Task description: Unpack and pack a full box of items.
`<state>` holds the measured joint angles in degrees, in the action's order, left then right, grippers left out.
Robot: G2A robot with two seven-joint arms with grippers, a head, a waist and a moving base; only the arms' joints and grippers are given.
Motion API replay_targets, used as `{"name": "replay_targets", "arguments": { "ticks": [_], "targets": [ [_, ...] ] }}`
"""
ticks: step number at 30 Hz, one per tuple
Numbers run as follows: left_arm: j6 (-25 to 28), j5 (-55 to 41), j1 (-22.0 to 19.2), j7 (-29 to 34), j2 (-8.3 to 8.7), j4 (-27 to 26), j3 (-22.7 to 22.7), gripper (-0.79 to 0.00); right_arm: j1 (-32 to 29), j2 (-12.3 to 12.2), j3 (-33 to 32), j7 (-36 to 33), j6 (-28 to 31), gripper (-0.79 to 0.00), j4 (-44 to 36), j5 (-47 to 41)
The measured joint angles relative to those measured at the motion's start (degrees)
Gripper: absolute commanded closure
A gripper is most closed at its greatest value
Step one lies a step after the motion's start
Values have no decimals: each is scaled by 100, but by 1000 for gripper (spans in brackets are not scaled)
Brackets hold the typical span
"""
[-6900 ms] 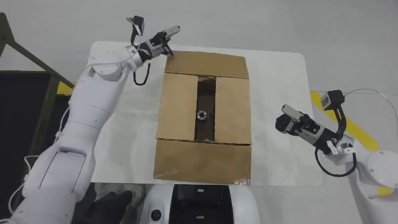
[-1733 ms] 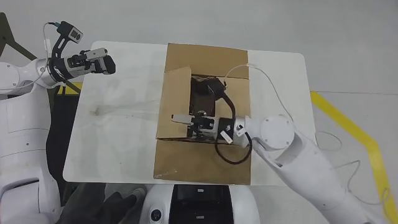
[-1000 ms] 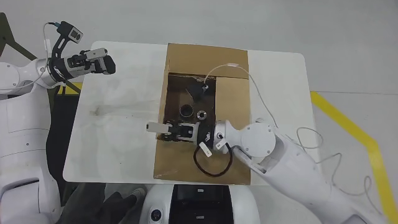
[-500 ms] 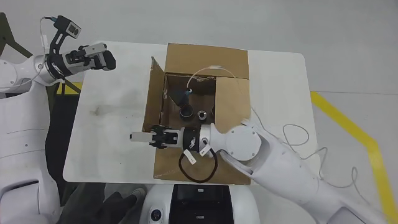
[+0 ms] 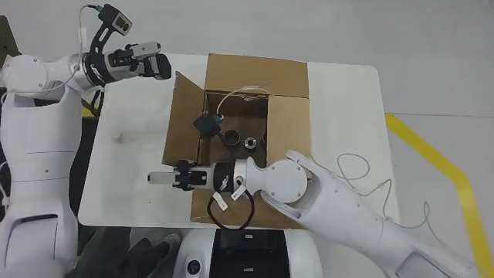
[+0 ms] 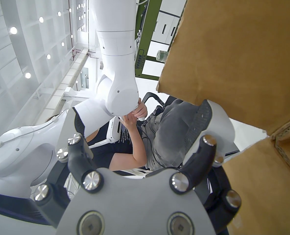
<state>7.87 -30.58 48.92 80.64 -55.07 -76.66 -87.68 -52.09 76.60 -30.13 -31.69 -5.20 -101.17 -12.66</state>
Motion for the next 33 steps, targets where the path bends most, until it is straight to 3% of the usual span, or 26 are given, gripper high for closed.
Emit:
{"name": "replay_targets", "arguments": {
  "ticks": [8,17,24,33],
  "targets": [
    [136,-119,-49,-36,-17,91,260,-785,1,115,77,-124,-39,-785,128,37],
    [22,617,-38,-239,52,419,407,-785,-75,160,-117,-269,-7,-785,177,-58],
    [167,606,-7,-188,102,815,347,-785,-315,61,-593,-473,-134,-785,-18,-237],
    [354,874,216,-330,148,954,420,-785,-842,-163,-1378,-711,-459,-785,-396,-254]
  ]
}}
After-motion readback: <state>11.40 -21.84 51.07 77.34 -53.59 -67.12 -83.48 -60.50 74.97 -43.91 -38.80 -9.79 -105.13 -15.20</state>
